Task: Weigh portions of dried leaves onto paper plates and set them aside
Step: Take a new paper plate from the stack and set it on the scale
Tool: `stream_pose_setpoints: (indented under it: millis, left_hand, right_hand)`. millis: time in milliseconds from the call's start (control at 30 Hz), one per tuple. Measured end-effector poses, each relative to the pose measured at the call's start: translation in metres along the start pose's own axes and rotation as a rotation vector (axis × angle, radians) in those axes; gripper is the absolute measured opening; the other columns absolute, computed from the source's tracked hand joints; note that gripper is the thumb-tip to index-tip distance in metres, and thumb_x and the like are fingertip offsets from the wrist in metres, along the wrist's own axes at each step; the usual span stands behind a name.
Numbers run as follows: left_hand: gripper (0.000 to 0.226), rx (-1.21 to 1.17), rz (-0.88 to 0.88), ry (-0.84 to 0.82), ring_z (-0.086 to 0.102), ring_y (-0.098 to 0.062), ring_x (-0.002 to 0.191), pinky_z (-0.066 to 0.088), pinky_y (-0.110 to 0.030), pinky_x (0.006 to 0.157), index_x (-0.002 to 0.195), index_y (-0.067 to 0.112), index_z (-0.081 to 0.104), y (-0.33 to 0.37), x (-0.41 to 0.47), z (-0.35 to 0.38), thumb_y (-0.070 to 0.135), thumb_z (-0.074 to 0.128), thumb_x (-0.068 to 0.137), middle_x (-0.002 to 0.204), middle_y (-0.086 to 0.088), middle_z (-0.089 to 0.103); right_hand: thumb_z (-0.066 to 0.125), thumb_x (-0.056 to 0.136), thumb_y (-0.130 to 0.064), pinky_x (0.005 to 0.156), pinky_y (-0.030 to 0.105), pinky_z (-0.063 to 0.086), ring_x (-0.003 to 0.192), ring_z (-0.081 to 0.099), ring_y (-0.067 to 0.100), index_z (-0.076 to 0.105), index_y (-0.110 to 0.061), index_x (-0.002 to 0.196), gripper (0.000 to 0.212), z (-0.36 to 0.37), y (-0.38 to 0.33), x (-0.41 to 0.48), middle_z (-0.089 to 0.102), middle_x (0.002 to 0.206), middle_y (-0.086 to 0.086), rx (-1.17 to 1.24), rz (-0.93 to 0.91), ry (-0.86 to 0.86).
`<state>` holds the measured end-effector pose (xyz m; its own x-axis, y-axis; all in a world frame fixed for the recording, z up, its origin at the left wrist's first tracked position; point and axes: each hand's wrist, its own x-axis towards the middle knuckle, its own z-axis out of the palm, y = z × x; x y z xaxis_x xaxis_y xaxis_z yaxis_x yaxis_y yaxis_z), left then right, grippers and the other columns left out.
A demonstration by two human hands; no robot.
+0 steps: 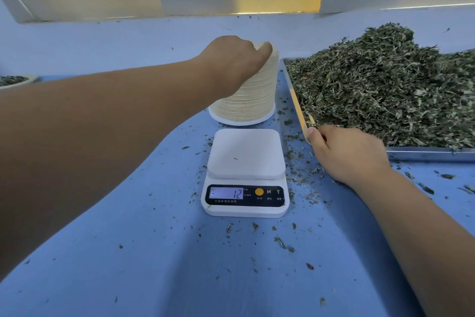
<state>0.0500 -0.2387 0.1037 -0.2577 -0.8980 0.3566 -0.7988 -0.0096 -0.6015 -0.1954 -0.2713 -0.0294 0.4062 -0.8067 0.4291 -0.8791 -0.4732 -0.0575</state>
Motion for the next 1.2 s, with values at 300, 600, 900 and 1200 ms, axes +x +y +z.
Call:
stream_pose_setpoints:
  millis: [300, 600, 900, 1200]
  left_hand:
    - [0.032, -0.841, -0.830, 0.396, 0.057, -0.023, 0.086, 0.045, -0.032, 0.068, 0.084, 0.013, 0.062, -0.013, -0.019, 0.006, 0.007, 0.037, 0.065, 0.089, -0.001, 0.062]
    - [0.035, -1.270, -0.756, 0.614, 0.062, -0.009, 0.092, 0.045, -0.019, 0.070, 0.074, 0.028, 0.069, 0.035, -0.099, 0.029, -0.005, 0.058, 0.073, 0.098, 0.011, 0.058]
    - [0.030, -1.350, -0.707, 0.435, 0.063, -0.016, 0.092, 0.053, -0.029, 0.088, 0.076, 0.023, 0.070, 0.061, -0.165, 0.053, -0.007, 0.069, 0.069, 0.095, 0.003, 0.061]
    - [0.050, -1.350, -0.806, 0.259, 0.065, -0.011, 0.091, 0.051, -0.015, 0.080, 0.115, 0.020, 0.068, 0.060, -0.173, 0.067, -0.015, 0.056, 0.081, 0.116, 0.001, 0.063]
  right_hand:
    - [0.021, 0.104, -0.054, 0.050, 0.025, 0.031, 0.052, 0.049, 0.016, 0.053, -0.024, 0.076, 0.052, 0.000, -0.001, 0.000, 0.055, 0.059, -0.003, 0.006, 0.003, -0.002]
    - [0.029, 0.101, -0.057, 0.049, 0.024, 0.023, 0.052, 0.042, 0.013, 0.058, -0.025, 0.086, 0.046, 0.002, 0.003, 0.003, 0.050, 0.061, -0.005, 0.023, 0.045, 0.037]
    - [0.039, 0.097, -0.059, 0.053, 0.028, 0.037, 0.062, 0.049, 0.017, 0.056, -0.024, 0.123, 0.047, -0.001, 0.006, 0.016, 0.054, 0.073, -0.003, 0.145, 0.100, -0.034]
    - [0.029, 0.096, -0.071, 0.059, 0.034, 0.040, 0.073, 0.054, 0.022, 0.051, -0.013, 0.100, 0.062, -0.002, -0.016, 0.048, 0.055, 0.084, 0.003, 0.085, 0.117, -0.400]
